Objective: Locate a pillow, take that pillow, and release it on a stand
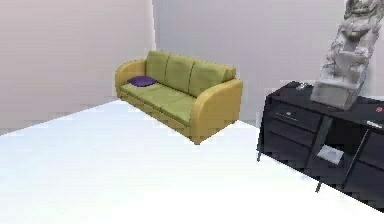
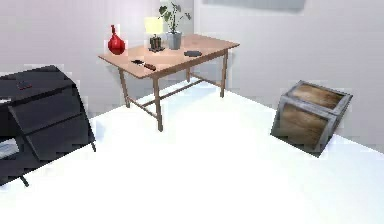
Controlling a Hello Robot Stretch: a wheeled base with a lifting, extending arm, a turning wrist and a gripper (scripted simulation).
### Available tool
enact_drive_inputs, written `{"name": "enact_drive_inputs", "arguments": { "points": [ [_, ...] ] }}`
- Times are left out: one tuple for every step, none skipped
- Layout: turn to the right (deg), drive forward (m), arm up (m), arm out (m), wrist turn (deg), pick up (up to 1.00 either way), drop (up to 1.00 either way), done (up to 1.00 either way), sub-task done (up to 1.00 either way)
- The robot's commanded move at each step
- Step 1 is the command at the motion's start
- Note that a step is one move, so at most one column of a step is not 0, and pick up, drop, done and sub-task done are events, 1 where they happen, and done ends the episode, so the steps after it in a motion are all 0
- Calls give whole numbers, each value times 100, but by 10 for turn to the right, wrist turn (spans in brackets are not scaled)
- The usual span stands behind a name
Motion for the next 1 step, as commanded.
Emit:
{"name": "enact_drive_inputs", "arguments": {
  "points": [
    [-180,0,0,0,0,0,0,0,0]
  ]
}}
